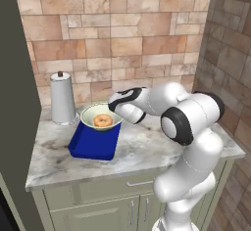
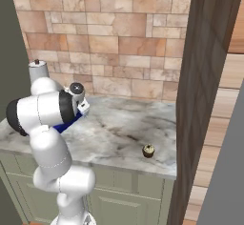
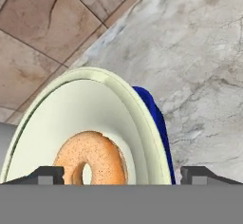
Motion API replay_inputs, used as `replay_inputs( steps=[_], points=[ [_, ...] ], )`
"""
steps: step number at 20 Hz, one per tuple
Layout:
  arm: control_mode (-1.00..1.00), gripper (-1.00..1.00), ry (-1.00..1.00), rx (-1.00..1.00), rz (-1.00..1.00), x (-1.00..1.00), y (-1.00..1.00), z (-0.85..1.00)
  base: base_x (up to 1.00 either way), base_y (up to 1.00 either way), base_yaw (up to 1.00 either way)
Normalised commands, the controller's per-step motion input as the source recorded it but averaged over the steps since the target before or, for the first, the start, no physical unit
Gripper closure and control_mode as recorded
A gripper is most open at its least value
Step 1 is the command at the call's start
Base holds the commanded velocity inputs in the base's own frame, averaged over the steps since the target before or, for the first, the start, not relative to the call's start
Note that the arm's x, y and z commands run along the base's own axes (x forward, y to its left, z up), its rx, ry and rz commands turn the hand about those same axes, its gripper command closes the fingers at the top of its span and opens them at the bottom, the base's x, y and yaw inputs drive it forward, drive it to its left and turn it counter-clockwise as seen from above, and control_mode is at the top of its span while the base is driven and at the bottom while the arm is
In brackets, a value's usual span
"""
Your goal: Place the bowl with donut and the cupcake onto the tray.
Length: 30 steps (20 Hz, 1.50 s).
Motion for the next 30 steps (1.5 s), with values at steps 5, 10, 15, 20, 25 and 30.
replay_inputs(
  steps=[5,10,15,20,25,30],
  points=[
    [-1.0,-1.0,0.02,-0.11,0.0,0.0,-0.29,0.02,0.0,0.0,0.0],
    [-1.0,-1.0,0.16,-0.16,0.02,0.05,-0.22,0.17,0.0,0.0,0.0],
    [-1.0,-1.0,0.16,-0.06,0.0,0.0,-0.41,0.58,0.0,0.0,0.0],
    [-1.0,-1.0,0.13,-0.06,0.0,0.01,-0.3,0.7,0.0,0.0,0.0],
    [-1.0,-1.0,0.09,-0.1,0.02,-0.09,-0.61,-0.07,0.0,0.0,0.0],
    [-1.0,-1.0,0.23,-0.15,0.0,-0.41,-0.61,0.0,0.0,0.0,0.0]
  ],
)
